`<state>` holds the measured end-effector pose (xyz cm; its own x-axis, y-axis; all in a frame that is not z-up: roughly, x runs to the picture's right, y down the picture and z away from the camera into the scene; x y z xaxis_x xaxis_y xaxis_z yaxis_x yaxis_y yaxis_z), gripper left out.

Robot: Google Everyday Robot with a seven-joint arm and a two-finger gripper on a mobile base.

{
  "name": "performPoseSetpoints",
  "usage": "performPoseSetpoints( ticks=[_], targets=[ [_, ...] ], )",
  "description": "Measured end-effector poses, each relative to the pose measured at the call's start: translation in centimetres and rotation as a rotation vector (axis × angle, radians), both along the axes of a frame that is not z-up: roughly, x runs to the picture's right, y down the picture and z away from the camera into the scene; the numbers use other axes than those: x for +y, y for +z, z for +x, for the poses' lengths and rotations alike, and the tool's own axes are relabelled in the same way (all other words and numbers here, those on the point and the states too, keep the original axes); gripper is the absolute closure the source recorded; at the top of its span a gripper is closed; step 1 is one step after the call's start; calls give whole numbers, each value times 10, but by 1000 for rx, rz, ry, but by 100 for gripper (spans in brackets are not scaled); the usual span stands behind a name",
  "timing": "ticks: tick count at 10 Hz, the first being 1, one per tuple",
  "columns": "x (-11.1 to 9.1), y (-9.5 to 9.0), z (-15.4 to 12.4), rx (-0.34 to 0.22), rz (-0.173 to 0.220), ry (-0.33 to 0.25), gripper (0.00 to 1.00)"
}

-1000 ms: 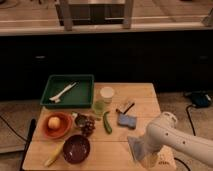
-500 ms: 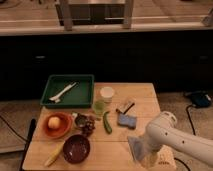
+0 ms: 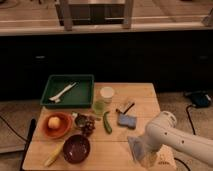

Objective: Place towel in plastic cup

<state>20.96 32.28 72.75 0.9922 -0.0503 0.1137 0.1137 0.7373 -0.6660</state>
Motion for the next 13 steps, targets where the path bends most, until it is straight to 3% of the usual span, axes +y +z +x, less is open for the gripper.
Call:
performPoseSetpoints(
  ticks=[7,11,13],
  targets=[
    [-1,15,-3,-39,-6,-12,24],
    [5,34,2,-56,-31,1,65],
    [3,34,2,-59,-38,-2,87]
  ],
)
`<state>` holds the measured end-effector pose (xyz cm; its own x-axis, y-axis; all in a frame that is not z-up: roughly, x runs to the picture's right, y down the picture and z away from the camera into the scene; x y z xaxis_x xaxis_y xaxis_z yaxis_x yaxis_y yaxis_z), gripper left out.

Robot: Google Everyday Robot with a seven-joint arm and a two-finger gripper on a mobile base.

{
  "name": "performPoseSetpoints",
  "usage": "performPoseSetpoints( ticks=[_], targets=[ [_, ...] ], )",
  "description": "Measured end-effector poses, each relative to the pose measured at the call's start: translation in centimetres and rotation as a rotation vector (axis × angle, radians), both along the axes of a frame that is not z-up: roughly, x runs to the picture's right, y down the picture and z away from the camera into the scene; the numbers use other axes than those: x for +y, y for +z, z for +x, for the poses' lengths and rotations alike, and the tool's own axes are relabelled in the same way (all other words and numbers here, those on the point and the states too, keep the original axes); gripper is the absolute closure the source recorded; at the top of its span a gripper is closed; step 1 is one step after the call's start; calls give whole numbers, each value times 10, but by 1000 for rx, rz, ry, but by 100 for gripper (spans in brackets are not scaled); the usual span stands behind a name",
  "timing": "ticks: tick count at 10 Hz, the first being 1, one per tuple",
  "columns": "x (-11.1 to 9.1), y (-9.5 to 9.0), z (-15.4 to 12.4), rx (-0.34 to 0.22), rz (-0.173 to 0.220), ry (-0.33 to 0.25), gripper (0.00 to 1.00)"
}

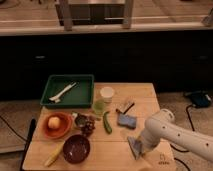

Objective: Place towel in plastic cup

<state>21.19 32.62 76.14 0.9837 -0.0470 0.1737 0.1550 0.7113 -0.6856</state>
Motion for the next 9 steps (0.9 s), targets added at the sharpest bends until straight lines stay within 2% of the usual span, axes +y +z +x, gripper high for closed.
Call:
performPoseSetpoints(
  ticks=[2,4,6,8,9],
  targets=[
    [2,-2,1,2,-7,-3,100],
    [-2,-1,5,-1,-3,-3,100],
    [-24,0,19,-6,13,-4,100],
    [-67,-6,33,-30,44,-19,100],
    [-79,-9,37,-41,53,-31,100]
  ],
)
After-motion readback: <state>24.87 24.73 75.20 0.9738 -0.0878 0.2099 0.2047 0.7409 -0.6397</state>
